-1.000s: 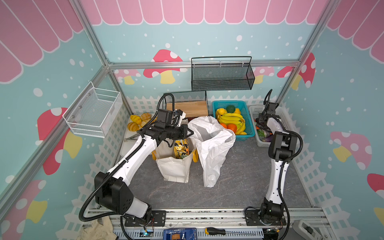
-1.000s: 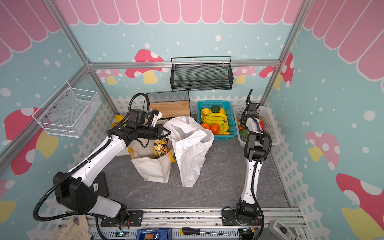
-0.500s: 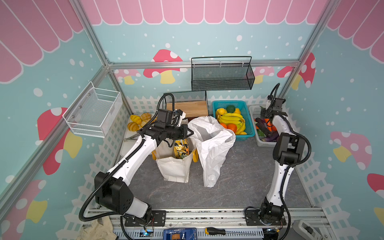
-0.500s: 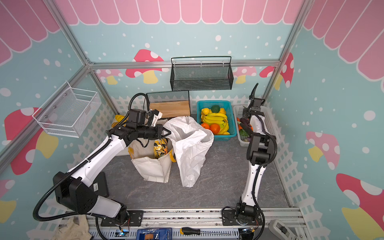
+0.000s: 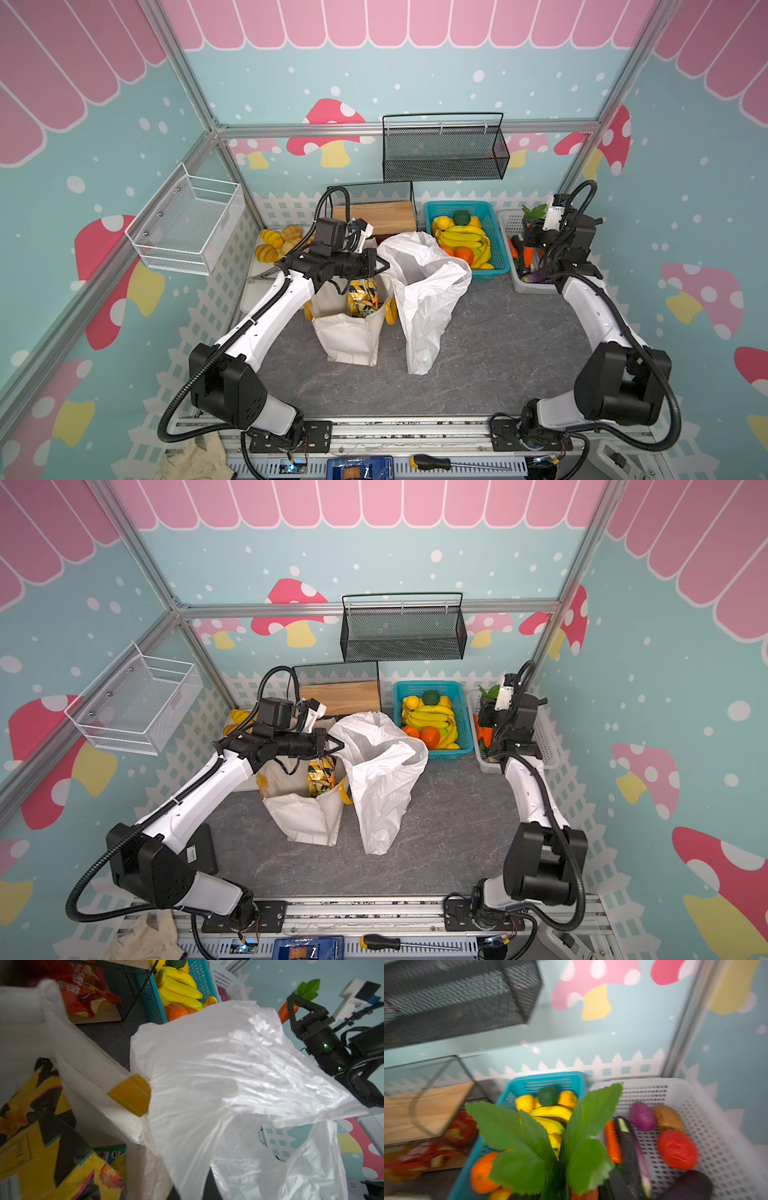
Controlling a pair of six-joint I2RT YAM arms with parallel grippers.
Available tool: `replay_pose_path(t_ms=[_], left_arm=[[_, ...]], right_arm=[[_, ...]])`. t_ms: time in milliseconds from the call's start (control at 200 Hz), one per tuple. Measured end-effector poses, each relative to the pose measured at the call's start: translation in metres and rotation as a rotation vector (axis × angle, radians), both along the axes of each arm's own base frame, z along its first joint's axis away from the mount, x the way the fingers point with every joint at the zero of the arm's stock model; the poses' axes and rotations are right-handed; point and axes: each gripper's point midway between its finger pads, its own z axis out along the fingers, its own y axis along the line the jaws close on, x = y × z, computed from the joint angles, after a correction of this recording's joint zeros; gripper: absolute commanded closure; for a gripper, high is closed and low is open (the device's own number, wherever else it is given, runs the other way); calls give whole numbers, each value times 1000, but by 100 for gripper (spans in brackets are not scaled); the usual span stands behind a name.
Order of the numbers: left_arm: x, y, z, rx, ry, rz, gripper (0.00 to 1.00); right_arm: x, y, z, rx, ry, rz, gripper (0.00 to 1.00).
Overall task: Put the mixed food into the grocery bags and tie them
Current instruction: 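Lift the leafy carrot and carry it toward the plastic bag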
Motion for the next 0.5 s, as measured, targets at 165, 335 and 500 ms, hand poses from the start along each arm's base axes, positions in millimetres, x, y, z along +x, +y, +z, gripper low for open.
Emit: replay_pose_path(t_ms=[165, 335, 500], left_arm=[[0, 0, 0, -4, 1, 0, 100], [0, 0, 0, -6, 7, 4, 100], [0, 0, 0, -6, 7, 4, 100]], right_arm=[[-68, 92, 37, 71, -138, 284, 77], [-115, 136, 78, 141, -293, 473, 77], [-112, 167, 71, 220, -311, 599, 77]])
